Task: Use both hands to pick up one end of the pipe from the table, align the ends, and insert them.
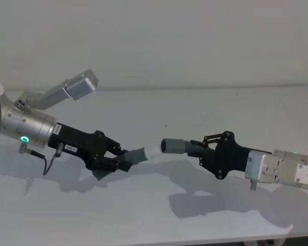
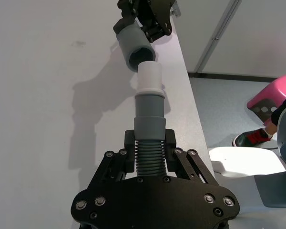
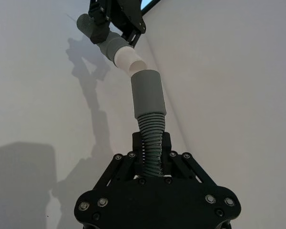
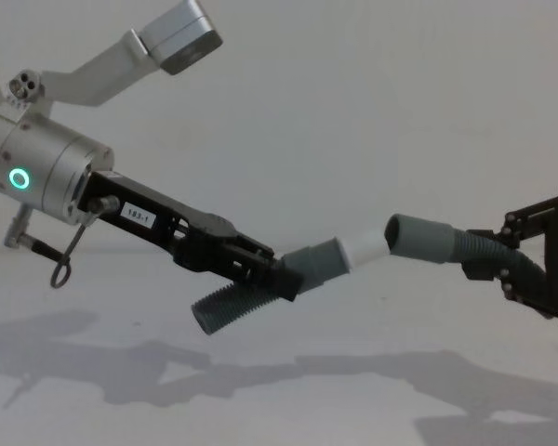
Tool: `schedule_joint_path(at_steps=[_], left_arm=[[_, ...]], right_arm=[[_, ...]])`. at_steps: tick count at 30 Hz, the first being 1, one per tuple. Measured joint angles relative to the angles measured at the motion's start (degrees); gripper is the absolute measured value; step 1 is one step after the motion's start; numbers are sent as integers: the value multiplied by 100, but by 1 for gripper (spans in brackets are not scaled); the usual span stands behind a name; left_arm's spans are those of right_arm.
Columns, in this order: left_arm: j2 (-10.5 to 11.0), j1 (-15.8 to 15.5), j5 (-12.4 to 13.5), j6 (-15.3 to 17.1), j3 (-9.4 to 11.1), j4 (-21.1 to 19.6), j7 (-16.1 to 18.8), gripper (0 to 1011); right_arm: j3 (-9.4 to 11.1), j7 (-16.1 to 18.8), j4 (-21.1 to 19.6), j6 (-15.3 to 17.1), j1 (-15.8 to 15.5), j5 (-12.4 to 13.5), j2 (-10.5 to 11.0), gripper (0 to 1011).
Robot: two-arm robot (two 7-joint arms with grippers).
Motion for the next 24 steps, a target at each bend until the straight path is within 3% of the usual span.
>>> schedule_joint_path(at_steps=[16,24], left_arm=[[-104,-47,10,-92,44,197,38,322],[-63,-103,5,-107,-17,111,48,322]], right_arm=[[1,0,0,0,0,0,1,179],[1,-1,1,0,0,1,1,179]])
